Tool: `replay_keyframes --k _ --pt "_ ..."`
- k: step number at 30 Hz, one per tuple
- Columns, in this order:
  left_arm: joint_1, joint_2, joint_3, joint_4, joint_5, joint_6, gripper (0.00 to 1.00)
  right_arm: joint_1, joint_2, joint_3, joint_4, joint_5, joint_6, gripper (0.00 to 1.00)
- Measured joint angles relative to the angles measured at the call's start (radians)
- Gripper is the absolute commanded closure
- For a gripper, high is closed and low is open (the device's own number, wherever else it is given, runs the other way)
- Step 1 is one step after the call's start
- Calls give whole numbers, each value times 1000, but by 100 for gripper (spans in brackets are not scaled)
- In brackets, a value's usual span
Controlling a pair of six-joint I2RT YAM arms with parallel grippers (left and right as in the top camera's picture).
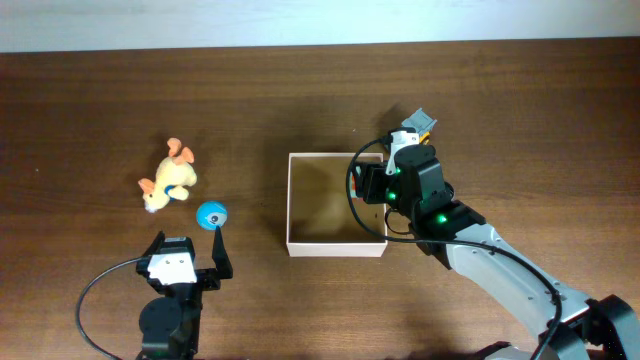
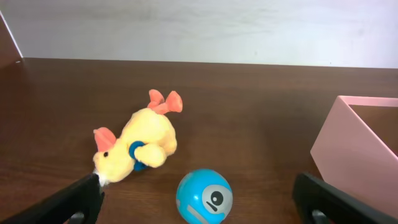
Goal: Pack container
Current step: 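Lift the cube and carry it with the right gripper into the box, then lower the cube into the box corner and open the right gripper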
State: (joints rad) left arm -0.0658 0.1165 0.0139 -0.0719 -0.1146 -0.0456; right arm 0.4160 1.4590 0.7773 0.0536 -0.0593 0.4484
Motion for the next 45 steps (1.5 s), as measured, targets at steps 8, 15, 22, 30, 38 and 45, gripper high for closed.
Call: replay_keyframes --k 8,15,22,30,38,45 --pt "0 0 0 0 0 0 1 0 0 0 0 -2 0 34" --pt "0 0 0 0 0 0 1 0 0 11 -56 -63 -28 27" --pt "0 0 0 0 0 0 1 36 0 165 -290 -138 -165 27" --pt "0 0 0 0 0 0 1 124 11 219 -341 -108 -275 44" --pt "0 0 0 0 0 0 1 127 150 219 -280 -76 -296 56" --pt "0 0 0 0 0 0 1 127 235 219 -227 -71 -296 56"
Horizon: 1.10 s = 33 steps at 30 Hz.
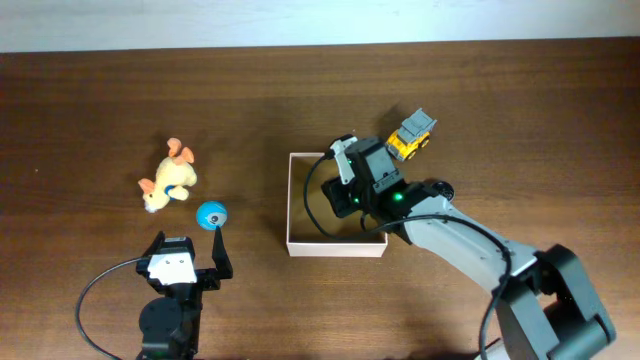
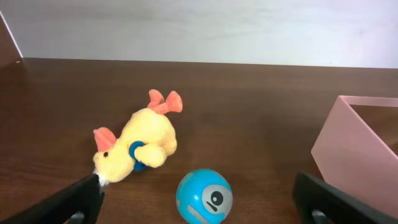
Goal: Pack container
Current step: 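Lower the cube into the box corner and open the right gripper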
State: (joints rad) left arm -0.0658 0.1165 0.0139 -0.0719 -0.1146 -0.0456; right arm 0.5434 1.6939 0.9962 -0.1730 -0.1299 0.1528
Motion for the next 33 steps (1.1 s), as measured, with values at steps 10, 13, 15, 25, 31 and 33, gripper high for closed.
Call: replay_keyframes --k 10,13,15,25,31,33 --pt "0 0 0 0 0 0 1 0 36 0 25 6 -1 56" --pt "0 0 0 0 0 0 1 0 36 0 25 18 -1 56" --pt "0 0 0 0 0 0 1 0 36 0 25 30 -1 55" --pt "0 0 0 0 0 0 1 0 37 0 24 73 -3 56" --pt "0 0 0 0 0 0 1 0 37 0 8 97 -3 55" --pt "0 0 0 0 0 0 1 0 37 0 7 100 -3 55"
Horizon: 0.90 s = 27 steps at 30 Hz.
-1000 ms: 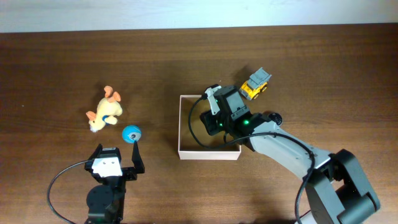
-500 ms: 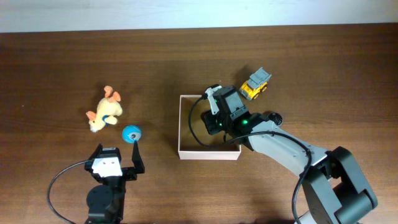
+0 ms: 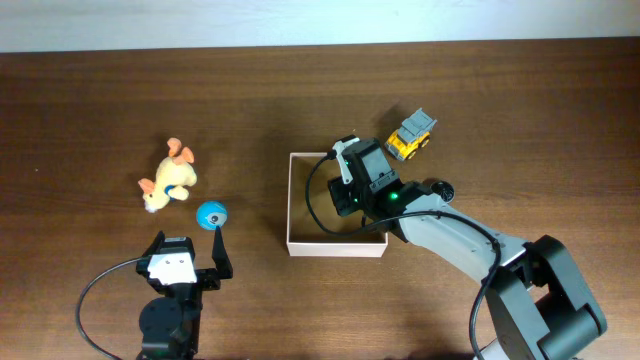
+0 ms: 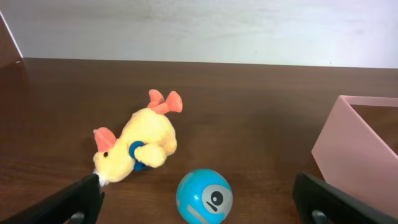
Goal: Pack container
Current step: 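Lower the cube into the box corner and open the right gripper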
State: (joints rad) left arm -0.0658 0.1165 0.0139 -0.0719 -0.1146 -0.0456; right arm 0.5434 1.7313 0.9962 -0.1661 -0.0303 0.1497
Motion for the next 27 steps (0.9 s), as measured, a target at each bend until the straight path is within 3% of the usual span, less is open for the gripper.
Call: replay_keyframes --k 11,19,27 --pt "0 0 0 0 0 0 1 0 0 0 1 -12 0 54" --pt "0 0 0 0 0 0 1 0 0 3 -3 -61 0 46" --pt "0 0 0 0 0 0 1 0 -5 176 -251 -125 -24 41"
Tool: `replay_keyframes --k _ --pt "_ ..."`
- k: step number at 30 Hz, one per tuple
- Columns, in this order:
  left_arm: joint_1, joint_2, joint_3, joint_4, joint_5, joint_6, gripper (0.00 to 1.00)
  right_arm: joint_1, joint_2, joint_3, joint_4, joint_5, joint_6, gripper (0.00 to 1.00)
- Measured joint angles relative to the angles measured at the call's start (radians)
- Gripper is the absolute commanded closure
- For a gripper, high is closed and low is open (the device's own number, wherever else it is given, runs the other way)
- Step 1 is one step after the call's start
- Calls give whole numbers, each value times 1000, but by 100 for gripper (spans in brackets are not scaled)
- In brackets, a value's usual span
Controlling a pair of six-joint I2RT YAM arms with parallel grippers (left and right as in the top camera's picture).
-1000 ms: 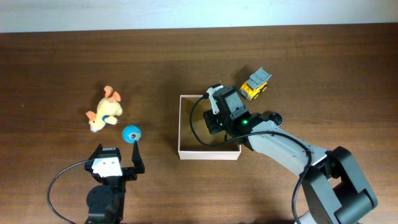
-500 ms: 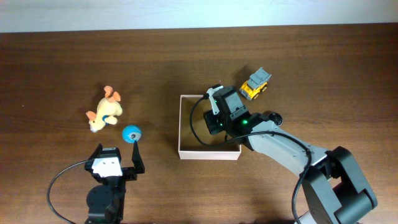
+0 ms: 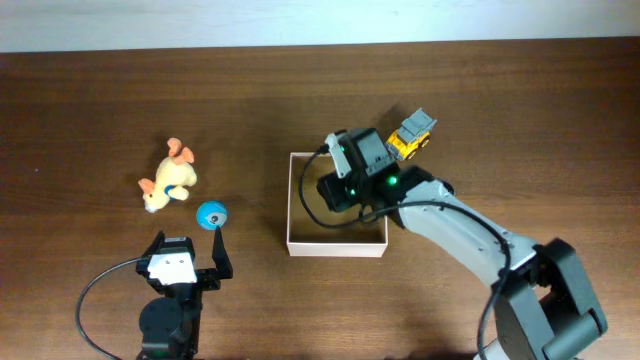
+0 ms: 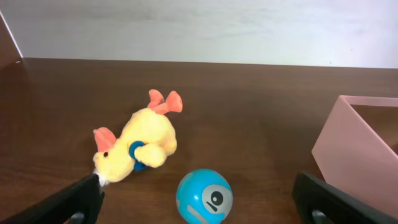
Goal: Pack container
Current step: 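Lower the cube into the box corner and open the right gripper, then move the right gripper over the toy dump truck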
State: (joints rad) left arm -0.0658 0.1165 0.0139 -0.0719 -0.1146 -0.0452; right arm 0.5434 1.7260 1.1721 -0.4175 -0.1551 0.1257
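Observation:
The open box (image 3: 298, 200), white outside and tan inside, sits mid-table; its pink wall (image 4: 356, 149) shows at the right of the left wrist view. My right gripper (image 3: 337, 187) hangs over the box's inside, its fingers hidden under the wrist. A yellow toy truck (image 3: 411, 133) lies beyond the box's far right corner. A yellow plush duck (image 3: 168, 177) (image 4: 135, 146) and a blue ball (image 3: 211, 214) (image 4: 204, 196) lie left of the box. My left gripper (image 3: 189, 252) (image 4: 199, 198) stands open just short of the ball, holding nothing.
Brown wooden table (image 3: 520, 90) all round. A pale wall (image 4: 199, 28) runs along the table's far edge. The right arm (image 3: 470, 235) stretches from the lower right across to the box.
My right wrist has shifted a little farther toward the box's far side, still above its inside. The left arm, duck, ball and truck have not moved.
My right gripper first stood at the box's right wall, partly covering the truck. It was then over the box's inside with the truck in full view behind it, and it has stayed over the box with small shifts. The left gripper stayed open by the ball.

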Motion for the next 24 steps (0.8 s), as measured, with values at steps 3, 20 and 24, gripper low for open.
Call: replay_keyframes --k 3,20,24 --pt "0 0 0 0 0 0 1 0 -30 97 -112 0 -19 29" --pt "0 0 0 0 0 0 1 -55 -131 229 -159 462 240 19" --pt "0 0 0 0 0 0 1 -137 -68 229 -134 502 318 18"
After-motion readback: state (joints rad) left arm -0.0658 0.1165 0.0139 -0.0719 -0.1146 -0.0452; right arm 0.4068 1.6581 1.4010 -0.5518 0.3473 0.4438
